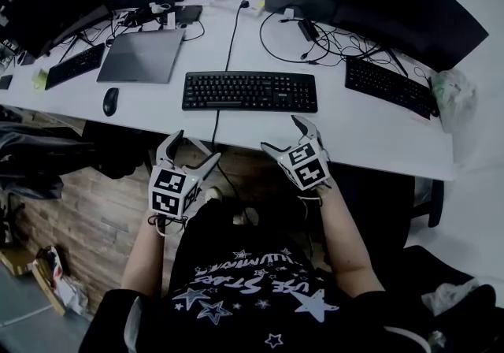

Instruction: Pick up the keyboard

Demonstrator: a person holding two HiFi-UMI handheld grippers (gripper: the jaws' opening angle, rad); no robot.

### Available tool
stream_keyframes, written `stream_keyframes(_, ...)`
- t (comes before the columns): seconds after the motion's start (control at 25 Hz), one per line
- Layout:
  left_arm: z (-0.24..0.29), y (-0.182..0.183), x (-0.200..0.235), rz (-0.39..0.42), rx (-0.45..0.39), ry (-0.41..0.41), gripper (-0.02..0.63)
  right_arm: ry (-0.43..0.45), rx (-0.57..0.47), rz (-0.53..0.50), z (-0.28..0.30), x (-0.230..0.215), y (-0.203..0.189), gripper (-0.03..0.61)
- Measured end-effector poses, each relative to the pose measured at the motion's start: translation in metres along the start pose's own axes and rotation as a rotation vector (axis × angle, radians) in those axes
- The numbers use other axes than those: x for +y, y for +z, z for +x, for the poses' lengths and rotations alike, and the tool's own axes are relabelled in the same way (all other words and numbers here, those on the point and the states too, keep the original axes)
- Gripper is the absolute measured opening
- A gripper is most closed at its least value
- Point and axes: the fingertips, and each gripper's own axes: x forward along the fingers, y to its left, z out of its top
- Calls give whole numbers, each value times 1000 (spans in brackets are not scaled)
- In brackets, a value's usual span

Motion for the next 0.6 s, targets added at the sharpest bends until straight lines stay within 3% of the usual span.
stream_keyframes(0.28, 36, -3, 38, 38, 27, -32, 431, 24, 119, -175, 41, -27, 11, 463)
stream_keyframes(0.6, 97, 28, 89, 84, 21, -116, 431, 109, 308, -323, 100, -61, 22, 529)
